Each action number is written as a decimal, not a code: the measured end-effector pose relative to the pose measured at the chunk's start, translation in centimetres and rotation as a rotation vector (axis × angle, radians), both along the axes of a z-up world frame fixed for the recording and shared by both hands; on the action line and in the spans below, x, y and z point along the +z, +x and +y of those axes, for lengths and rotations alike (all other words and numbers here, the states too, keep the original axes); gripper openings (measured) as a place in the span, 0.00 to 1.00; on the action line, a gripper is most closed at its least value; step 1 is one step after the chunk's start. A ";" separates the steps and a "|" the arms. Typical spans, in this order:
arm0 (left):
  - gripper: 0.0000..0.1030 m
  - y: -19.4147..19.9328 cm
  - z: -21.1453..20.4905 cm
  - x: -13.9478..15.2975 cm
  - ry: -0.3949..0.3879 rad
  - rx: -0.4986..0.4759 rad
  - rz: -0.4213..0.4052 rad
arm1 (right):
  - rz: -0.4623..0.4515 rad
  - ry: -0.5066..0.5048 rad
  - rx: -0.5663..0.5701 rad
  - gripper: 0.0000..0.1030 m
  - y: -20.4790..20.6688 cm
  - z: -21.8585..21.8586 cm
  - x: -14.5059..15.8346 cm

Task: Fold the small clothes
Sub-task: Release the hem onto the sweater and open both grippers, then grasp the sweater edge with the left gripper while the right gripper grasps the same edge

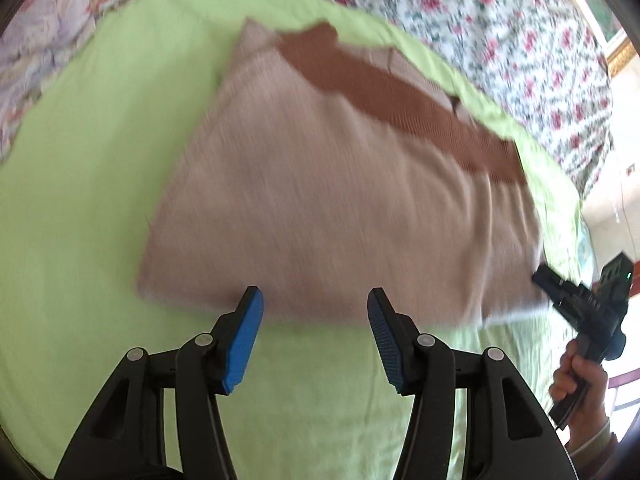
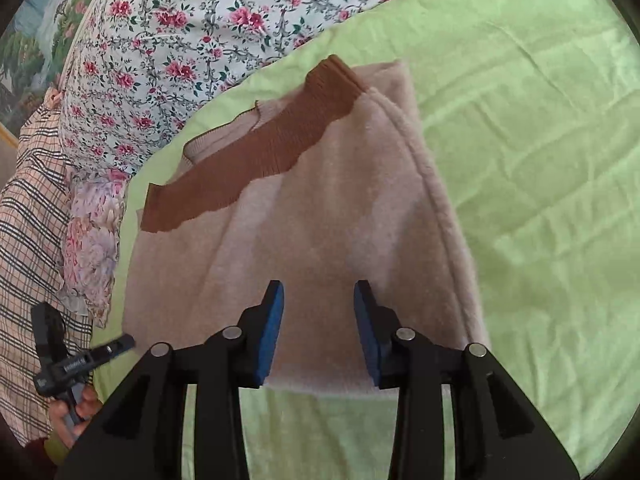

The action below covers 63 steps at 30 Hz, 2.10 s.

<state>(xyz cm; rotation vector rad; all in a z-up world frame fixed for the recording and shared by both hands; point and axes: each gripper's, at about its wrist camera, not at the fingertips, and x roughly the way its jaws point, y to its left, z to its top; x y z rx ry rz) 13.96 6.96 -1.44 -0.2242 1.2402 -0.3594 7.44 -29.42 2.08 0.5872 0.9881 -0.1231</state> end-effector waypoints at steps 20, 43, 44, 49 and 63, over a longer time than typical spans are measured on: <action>0.67 2.3 3.3 -3.6 -0.164 0.270 0.079 | 0.007 0.038 0.092 0.47 -2.0 4.8 0.9; 0.12 5.2 -8.7 7.0 -0.058 -0.113 -0.303 | -0.093 0.405 0.190 0.50 10.6 0.7 1.5; 0.12 5.0 -9.8 7.0 -0.049 -0.148 -0.312 | -0.087 0.440 0.215 0.55 11.9 1.0 1.6; 0.12 4.0 -14.4 5.6 -0.001 -0.283 -0.312 | -0.046 0.546 0.387 0.84 18.2 3.9 1.7; 0.12 3.1 -18.5 6.6 -0.028 -0.408 -0.318 | -0.054 0.287 0.422 0.16 20.3 3.6 3.4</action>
